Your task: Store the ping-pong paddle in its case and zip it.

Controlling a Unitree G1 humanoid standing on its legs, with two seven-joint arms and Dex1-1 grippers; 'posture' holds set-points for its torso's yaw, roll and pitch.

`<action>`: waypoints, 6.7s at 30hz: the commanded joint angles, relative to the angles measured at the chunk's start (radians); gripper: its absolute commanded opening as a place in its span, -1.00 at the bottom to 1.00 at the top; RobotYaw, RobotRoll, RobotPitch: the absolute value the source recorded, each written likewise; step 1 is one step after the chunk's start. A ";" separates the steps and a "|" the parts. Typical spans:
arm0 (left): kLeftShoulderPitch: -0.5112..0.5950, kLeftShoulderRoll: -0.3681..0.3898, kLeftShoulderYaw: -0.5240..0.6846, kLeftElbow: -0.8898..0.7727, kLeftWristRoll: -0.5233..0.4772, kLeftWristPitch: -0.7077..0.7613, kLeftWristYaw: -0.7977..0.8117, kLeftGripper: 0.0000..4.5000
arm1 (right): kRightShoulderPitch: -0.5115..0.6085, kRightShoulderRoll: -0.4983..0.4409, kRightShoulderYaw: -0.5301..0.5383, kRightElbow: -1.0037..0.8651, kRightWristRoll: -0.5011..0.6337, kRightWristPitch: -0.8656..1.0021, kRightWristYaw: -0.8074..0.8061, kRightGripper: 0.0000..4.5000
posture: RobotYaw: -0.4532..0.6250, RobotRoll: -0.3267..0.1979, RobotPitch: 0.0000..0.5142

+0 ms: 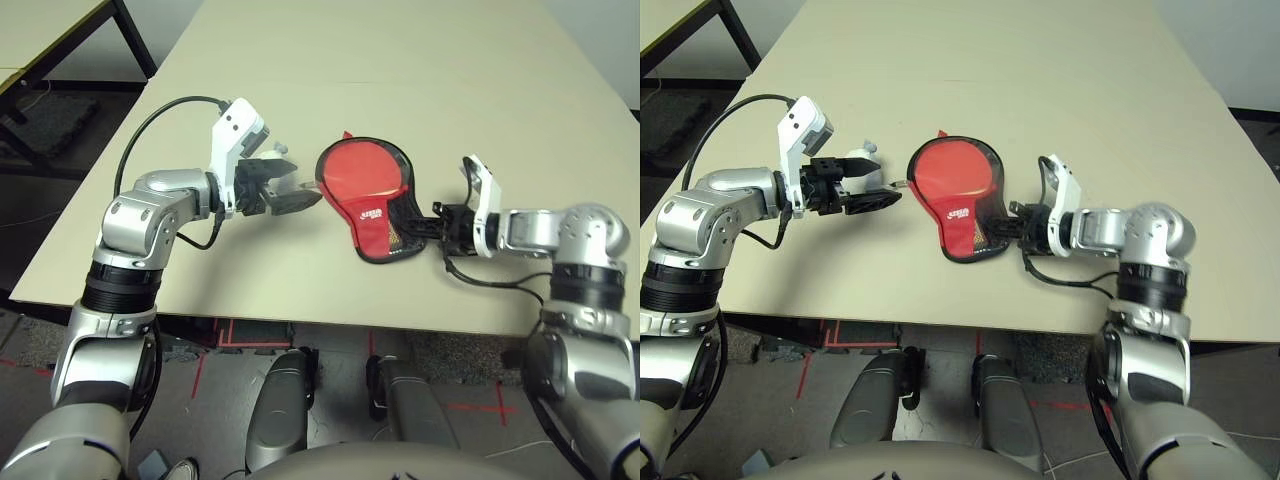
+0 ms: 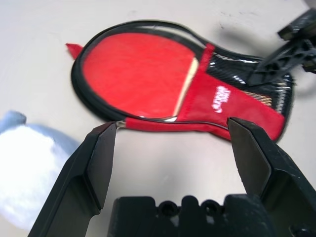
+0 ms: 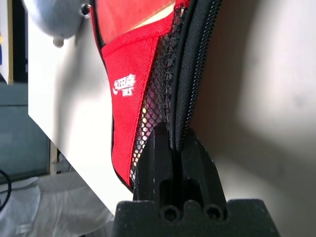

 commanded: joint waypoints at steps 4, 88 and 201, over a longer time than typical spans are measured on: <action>-0.017 0.002 -0.032 0.026 0.010 -0.024 -0.027 1.00 | 0.264 -0.165 0.200 -0.214 0.754 -0.300 -0.548 -0.98 | -0.02 0.25 -0.30; -0.344 -0.179 -0.060 1.013 0.386 -0.565 0.104 0.82 | -0.292 -0.305 1.009 -0.184 -0.836 -0.440 0.785 1.00 | -0.02 0.25 -0.45; -0.293 -0.406 -0.096 0.633 0.410 -0.311 -0.126 0.99 | -1.066 0.160 0.650 1.208 -1.221 -1.169 0.791 1.00 | 0.01 0.25 -0.30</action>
